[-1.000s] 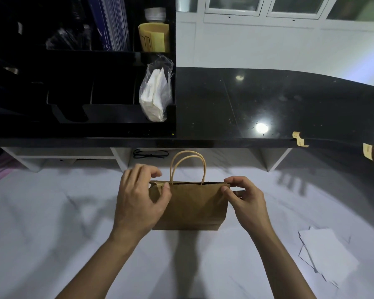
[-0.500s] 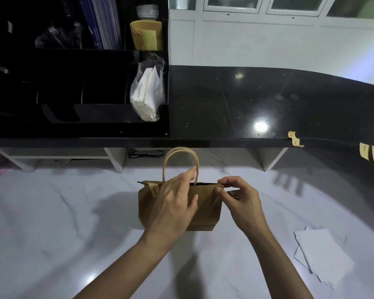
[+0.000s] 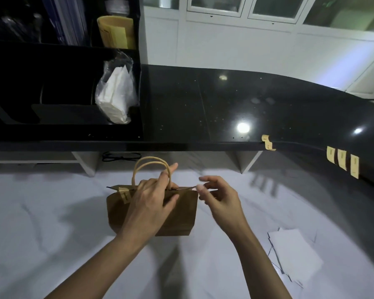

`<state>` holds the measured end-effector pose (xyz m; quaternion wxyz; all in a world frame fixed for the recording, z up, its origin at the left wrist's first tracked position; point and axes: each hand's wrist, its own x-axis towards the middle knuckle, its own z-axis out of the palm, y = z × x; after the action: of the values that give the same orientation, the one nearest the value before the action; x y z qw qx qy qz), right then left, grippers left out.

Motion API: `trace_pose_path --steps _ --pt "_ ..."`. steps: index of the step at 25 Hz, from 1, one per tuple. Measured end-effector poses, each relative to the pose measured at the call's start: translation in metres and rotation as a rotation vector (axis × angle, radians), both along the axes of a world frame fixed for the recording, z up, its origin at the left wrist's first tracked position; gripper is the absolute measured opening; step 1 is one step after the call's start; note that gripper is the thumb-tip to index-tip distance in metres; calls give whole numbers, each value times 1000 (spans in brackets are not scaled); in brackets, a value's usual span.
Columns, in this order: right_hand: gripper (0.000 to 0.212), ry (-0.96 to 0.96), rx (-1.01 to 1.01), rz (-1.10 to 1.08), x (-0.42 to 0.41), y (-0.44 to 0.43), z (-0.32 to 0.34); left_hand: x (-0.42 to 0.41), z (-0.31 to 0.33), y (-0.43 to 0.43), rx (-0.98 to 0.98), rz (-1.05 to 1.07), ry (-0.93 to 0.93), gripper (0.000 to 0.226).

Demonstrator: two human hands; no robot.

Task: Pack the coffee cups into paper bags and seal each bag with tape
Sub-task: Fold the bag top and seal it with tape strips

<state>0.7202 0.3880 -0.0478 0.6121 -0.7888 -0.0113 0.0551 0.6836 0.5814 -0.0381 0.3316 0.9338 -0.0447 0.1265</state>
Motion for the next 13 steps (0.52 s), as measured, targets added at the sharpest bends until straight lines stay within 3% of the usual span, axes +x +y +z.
trace_pose_path --steps 6,10,13 --pt "51 230 313 -622 71 -63 28 0 -3 -3 -14 12 -18 65" --pt "55 351 378 -695 107 -87 37 -1 -3 -2 7 20 -2 63" --pt "42 380 417 -671 120 -95 44 -1 -3 -1 22 18 8 64"
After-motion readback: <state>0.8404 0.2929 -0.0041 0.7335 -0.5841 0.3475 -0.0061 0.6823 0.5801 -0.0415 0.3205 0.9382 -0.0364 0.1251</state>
